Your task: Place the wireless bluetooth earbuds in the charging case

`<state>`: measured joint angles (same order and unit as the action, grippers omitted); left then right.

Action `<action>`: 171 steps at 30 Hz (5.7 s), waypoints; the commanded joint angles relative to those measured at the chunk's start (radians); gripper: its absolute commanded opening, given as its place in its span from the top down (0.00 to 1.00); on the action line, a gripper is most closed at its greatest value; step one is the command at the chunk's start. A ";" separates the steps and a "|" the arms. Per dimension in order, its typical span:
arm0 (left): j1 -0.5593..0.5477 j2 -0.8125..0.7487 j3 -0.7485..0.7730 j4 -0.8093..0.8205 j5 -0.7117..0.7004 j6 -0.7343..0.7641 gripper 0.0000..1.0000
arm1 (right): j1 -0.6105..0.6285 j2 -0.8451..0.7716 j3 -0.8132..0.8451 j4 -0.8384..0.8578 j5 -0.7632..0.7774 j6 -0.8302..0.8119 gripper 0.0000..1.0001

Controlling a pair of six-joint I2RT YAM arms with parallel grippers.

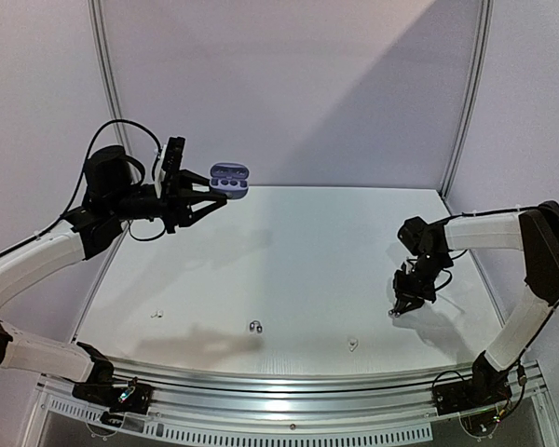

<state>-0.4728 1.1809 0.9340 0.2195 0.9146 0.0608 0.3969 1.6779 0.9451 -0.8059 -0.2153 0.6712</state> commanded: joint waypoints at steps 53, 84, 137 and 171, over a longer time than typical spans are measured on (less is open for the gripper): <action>-0.067 0.076 0.023 0.367 -0.396 -0.166 1.00 | 0.697 0.115 0.992 0.796 0.491 -0.895 1.00; -0.067 0.085 0.038 0.372 -0.411 -0.218 1.00 | 0.697 0.248 1.044 0.773 0.537 -0.896 1.00; -0.056 0.062 0.011 0.340 -0.382 -0.094 1.00 | 0.655 0.082 0.973 0.705 0.393 -0.756 0.81; -0.056 0.066 0.019 0.358 -0.339 -0.132 1.00 | 0.631 0.168 0.976 0.620 0.373 -0.676 1.00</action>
<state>-0.5236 1.2606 0.9440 0.5449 0.5709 -0.0639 1.0386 1.8503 1.9488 -0.1238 0.1440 -0.0185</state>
